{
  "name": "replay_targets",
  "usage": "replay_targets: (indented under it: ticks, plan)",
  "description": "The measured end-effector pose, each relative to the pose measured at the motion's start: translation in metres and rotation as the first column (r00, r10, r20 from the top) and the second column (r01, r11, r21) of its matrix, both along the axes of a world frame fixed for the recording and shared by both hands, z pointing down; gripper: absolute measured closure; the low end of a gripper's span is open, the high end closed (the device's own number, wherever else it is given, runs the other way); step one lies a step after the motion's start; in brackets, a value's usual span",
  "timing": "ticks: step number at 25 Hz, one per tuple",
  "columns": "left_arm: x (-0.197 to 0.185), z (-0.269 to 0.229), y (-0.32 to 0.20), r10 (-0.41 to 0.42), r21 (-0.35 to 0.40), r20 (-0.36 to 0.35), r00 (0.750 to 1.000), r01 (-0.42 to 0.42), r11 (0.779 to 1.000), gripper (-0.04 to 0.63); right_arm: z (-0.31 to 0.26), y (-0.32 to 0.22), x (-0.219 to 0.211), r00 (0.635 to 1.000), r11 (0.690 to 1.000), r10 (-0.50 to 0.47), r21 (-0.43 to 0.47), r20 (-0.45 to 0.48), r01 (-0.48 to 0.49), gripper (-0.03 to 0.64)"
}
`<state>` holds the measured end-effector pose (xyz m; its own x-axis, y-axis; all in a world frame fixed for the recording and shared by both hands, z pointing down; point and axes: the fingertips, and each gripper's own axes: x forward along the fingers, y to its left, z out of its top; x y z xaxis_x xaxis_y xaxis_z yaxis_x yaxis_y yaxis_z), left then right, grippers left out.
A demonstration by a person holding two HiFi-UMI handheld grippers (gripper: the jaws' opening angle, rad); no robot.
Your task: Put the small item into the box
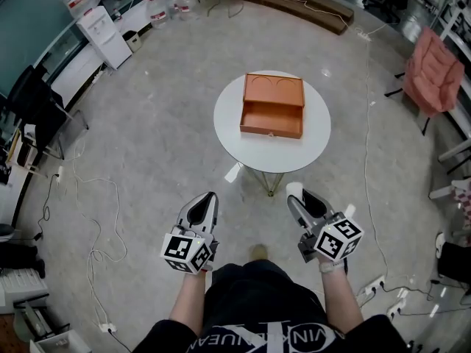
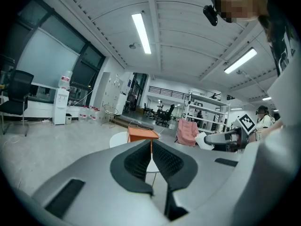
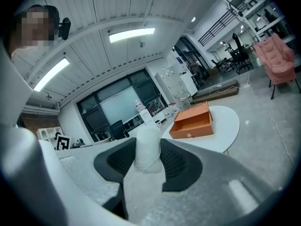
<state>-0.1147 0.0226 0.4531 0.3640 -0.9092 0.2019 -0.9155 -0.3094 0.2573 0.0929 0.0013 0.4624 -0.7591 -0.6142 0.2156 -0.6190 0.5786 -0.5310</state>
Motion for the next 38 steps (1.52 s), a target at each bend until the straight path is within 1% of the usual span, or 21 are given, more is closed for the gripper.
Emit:
replay_targets:
  ticks: [3, 8, 14, 17, 21, 25, 29, 34, 38]
  plan:
    - [0.004, 0.000, -0.009, 0.012, -0.005, 0.000, 1.000, -0.012, 1.000, 0.580, 0.003, -0.004, 0.005, 1.000, 1.000, 0.000, -0.005, -0.008, 0.000, 0.451]
    - [0.017, -0.002, -0.019, 0.029, -0.003, 0.006, 1.000, -0.029, 1.000, 0.580, 0.014, -0.014, 0.022, 0.999, 0.999, 0.032, -0.041, 0.006, -0.032, 0.451]
    - [-0.007, 0.012, -0.036, 0.033, -0.039, -0.001, 0.999, -0.033, 0.999, 0.580, 0.021, -0.027, -0.003, 1.000, 0.998, 0.030, -0.057, 0.004, -0.030, 0.451]
    - [-0.005, 0.019, -0.060, 0.048, -0.040, -0.010, 0.999, -0.048, 0.998, 0.580, 0.027, -0.045, -0.003, 0.999, 0.997, 0.045, -0.068, -0.003, -0.045, 0.451]
    - [0.009, 0.019, -0.098, 0.084, -0.030, -0.019, 0.996, -0.085, 0.996, 0.581, 0.029, -0.068, 0.003, 0.998, 0.996, 0.053, -0.077, -0.016, -0.054, 0.451]
    - [0.005, 0.019, -0.137, 0.121, -0.033, -0.023, 0.992, -0.122, 0.992, 0.580, 0.026, -0.100, -0.006, 0.997, 0.995, 0.066, -0.073, -0.035, -0.069, 0.451]
    - [0.004, 0.025, -0.168, 0.152, -0.051, -0.014, 0.988, -0.152, 0.987, 0.581, 0.031, -0.129, -0.012, 0.996, 0.993, 0.077, -0.090, -0.038, -0.080, 0.451]
    - [0.002, 0.035, -0.202, 0.178, -0.082, -0.023, 0.984, -0.179, 0.980, 0.580, 0.038, -0.157, -0.022, 0.995, 0.990, 0.070, -0.114, -0.066, -0.077, 0.451]
    - [0.002, 0.045, -0.229, 0.208, -0.100, -0.016, 0.978, -0.209, 0.973, 0.581, 0.046, -0.181, -0.030, 0.994, 0.989, 0.064, -0.130, -0.083, -0.075, 0.451]
